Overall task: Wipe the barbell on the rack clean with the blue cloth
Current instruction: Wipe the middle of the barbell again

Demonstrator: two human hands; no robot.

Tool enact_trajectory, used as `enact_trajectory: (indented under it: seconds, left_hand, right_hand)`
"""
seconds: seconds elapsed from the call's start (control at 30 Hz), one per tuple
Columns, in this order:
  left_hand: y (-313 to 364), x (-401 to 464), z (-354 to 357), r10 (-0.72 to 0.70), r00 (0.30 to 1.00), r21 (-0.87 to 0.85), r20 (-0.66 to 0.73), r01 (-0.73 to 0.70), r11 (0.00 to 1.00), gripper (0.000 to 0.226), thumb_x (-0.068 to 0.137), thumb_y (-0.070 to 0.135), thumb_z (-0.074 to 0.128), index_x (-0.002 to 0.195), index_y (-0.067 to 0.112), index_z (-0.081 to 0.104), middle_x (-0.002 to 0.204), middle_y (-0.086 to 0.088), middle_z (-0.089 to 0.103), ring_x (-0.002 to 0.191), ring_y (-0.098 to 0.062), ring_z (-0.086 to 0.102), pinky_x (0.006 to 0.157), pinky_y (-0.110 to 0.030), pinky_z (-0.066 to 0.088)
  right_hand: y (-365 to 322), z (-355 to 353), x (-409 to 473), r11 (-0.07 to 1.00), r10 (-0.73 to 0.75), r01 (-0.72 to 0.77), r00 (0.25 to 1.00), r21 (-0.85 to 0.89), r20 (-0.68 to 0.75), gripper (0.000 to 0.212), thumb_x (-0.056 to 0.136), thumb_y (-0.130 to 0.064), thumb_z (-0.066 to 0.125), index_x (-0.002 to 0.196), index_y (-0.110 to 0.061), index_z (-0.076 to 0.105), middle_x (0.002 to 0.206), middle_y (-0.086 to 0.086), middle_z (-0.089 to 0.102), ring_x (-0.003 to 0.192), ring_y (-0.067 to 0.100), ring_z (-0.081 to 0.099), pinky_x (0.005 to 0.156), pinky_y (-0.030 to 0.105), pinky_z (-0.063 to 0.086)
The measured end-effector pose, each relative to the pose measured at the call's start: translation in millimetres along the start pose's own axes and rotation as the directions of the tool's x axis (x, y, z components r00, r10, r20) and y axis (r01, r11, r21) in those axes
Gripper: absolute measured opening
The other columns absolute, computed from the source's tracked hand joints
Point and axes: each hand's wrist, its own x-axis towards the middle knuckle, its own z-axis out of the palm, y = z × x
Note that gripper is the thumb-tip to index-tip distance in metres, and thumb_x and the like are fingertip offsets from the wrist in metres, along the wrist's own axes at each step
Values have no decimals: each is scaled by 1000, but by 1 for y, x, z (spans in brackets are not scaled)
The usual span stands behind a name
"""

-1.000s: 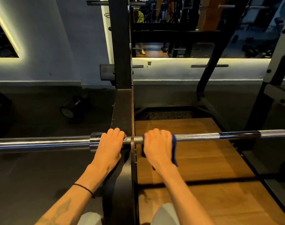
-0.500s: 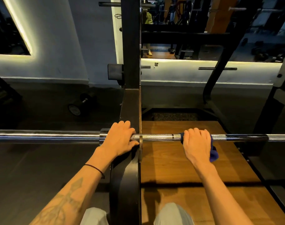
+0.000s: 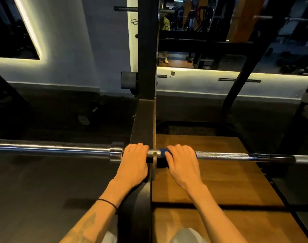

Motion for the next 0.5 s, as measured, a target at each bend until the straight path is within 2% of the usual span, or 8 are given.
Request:
enact_trajectory:
  seconds: [0.07, 0.17, 0.27, 0.37, 0.43, 0.5]
  left_hand:
    - [0, -12, 6, 15, 997, -57, -74, -19, 998, 30, 81, 18, 61, 111, 20, 57, 98, 4, 53, 88, -18, 48, 91, -34, 38]
    - [3, -25, 13, 34, 989, -91, -144, -47, 995, 42, 83, 17, 64, 123, 15, 53, 114, 0, 55, 106, -20, 48, 109, -40, 34]
    - [5, -24, 16, -14, 993, -94, -117, 3, 996, 48, 83, 21, 67, 128, 17, 51, 120, 2, 53, 112, -20, 48, 111, -43, 35]
    - [10, -24, 16, -45, 993, -85, -107, 36, 996, 48, 82, 22, 69, 127, 18, 52, 119, 2, 53, 111, -20, 50, 111, -43, 37]
    - [12, -26, 17, -53, 992, -70, -112, 46, 997, 50, 79, 21, 70, 126, 18, 53, 119, 2, 55, 111, -20, 52, 110, -44, 39]
    - [11, -27, 20, -62, 992, -64, -114, 55, 996, 52, 77, 23, 72, 124, 19, 52, 118, 2, 56, 110, -20, 53, 111, -43, 39]
  right_hand:
    - [25, -8, -6, 998, 50, -51, 999, -43, -17, 38, 104, -47, 25, 86, -31, 55, 79, -16, 47, 74, 10, 45, 74, 26, 26]
    - [59, -22, -17, 986, 146, -151, 986, -73, -79, 39, 104, -43, 28, 76, -30, 51, 73, -14, 45, 68, 11, 41, 72, 28, 25]
    - [62, -20, -14, 950, 277, -285, 958, -131, -79, 42, 102, -37, 23, 72, -25, 50, 72, -8, 49, 69, 20, 48, 73, 35, 33]
    - [31, -15, -1, 895, 384, -396, 918, -203, -100, 48, 96, -29, 18, 70, -20, 57, 74, 1, 60, 72, 28, 54, 75, 42, 38]
    - [-1, -12, 4, 911, 347, -344, 937, -228, -30, 46, 95, -29, 20, 77, -20, 62, 80, 1, 62, 78, 27, 58, 80, 43, 41]
    - [-31, -6, 5, 946, 245, -229, 969, -229, 44, 27, 97, -31, 38, 85, -22, 61, 84, 0, 61, 81, 24, 59, 82, 42, 45]
